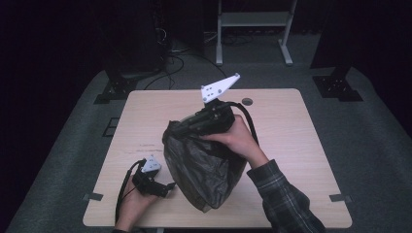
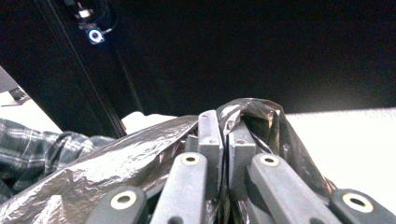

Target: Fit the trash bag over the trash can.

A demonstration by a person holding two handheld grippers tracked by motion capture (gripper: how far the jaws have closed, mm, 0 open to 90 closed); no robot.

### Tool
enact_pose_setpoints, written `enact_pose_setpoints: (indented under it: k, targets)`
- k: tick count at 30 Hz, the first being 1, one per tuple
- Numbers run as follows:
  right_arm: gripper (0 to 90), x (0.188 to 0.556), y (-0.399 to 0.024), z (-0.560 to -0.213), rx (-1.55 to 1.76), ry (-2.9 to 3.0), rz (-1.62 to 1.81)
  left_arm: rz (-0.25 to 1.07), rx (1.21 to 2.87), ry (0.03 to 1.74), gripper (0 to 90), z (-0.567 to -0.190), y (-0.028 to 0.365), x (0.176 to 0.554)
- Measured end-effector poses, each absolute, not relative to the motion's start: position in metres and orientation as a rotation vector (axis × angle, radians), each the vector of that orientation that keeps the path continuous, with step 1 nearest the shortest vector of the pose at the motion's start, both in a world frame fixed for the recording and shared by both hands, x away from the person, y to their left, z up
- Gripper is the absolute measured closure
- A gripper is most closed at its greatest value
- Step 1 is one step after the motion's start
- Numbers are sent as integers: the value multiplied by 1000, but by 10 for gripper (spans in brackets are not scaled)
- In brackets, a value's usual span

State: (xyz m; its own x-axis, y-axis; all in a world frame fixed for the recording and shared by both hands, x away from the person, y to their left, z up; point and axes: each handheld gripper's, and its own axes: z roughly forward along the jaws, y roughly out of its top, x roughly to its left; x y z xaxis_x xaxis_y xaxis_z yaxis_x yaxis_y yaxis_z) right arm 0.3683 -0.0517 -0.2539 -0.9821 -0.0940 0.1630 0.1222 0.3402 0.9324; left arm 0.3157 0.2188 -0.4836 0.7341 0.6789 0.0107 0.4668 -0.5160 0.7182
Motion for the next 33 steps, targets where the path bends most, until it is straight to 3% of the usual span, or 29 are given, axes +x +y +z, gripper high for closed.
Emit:
enact_pose_setpoints:
  k: [15, 20, 24, 33]
  targets:
    - [829, 365, -110, -275, -228, -2624, -1575, 378, 2211, 860, 7, -484, 219, 316]
    - [660, 366, -119, -277, -291, -2659, -1559, 378, 2212, 860, 7, -483, 219, 316]
    - [576, 364, -131, -277, -356, -2709, -1561, 378, 2211, 860, 7, -484, 219, 316]
    - [514, 363, -156, -286, -478, -2781, -1545, 378, 2211, 860, 7, -484, 219, 316]
